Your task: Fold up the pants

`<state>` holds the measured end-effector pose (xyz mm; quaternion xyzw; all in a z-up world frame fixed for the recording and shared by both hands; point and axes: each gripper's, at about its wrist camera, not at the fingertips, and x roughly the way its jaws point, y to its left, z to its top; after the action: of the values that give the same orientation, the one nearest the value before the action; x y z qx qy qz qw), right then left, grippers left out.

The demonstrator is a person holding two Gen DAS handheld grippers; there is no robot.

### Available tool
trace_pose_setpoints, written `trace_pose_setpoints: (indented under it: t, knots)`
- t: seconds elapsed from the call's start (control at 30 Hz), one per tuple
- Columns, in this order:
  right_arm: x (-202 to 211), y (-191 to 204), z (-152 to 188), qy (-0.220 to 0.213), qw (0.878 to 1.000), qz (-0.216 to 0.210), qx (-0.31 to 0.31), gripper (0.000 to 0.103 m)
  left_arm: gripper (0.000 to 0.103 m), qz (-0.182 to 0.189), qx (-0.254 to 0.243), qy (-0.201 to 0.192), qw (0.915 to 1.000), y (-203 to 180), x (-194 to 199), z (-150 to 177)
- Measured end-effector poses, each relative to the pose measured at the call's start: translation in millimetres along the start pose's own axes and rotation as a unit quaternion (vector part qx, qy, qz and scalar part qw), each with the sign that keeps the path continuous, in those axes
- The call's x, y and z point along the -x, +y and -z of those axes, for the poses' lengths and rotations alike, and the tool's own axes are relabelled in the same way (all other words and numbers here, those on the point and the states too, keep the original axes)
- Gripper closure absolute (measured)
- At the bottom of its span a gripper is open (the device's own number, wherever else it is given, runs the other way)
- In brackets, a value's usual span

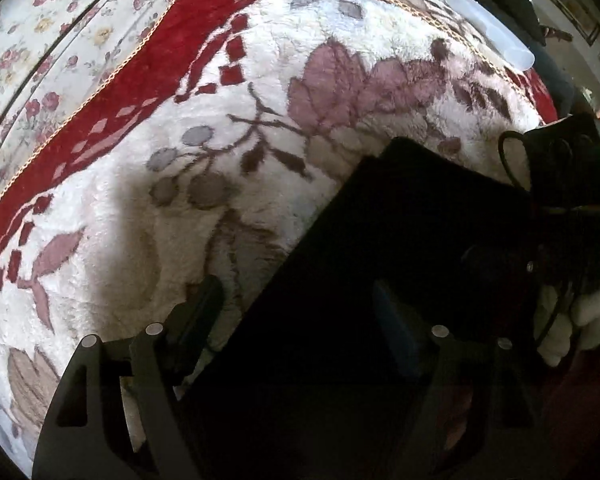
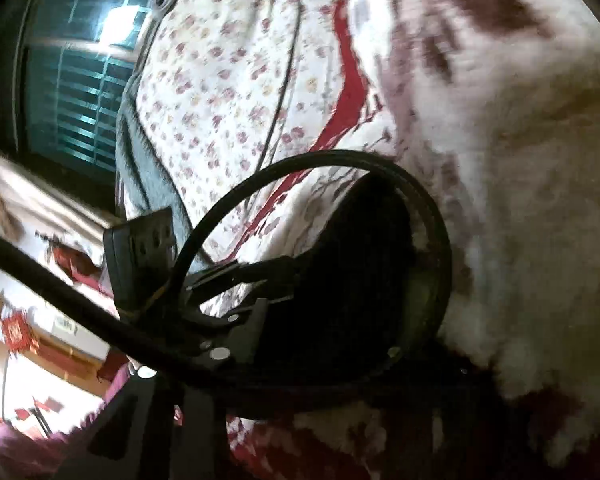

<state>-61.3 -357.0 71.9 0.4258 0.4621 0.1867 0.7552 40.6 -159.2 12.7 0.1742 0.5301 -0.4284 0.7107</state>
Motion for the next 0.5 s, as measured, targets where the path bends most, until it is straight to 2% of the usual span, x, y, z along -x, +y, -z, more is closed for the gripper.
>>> trace_pose_setpoints:
  t: [0.03,0.07,0.1,0.2,0.27,0.4,0.5]
  knots:
    - [-1.3,0.2,-1.0,0.003,1.000,-0.002,0.001,0.074,0.036,-0.002,-0.001,-0.003,1.0000,0.1,0.5,-0.2]
    - [-2.9,-0.8,-2.1,0.005,1.000,-0.014,-0.004,0.075,0.052,-0.003,-0.002,-0.009,1.0000,-0.4,1.4,-0.5]
    - [-2.9,-1.2,-3.3,0.003,1.000,-0.025,-0.008,0.077,0.061,0.007,-0.001,-0.018,0.9998,-0.4,3.9,-0.3]
    - [-0.3,-2.1,-4.7,0.008,0.999,-0.045,-0.012,0.078,0.074,0.004,-0.004,-0.033,0.9994,-2.5,6.6,3.0]
    - [1.3,-0.3,-5.6,0.009,0.998,-0.064,-0.017,0.078,0.088,0.012,0.010,-0.041,0.9990,-0.9,11.0,5.9]
    - [4.1,11.1,-9.9,0.007,0.996,-0.091,-0.011,0.080,0.091,0.015,0.024,-0.063,0.9976,-3.5,25.9,11.7]
    - [8.2,37.1,-15.3,0.013,0.994,-0.109,0.025,0.080,0.091,0.013,0.027,-0.091,0.9954,-7.3,46.4,12.8]
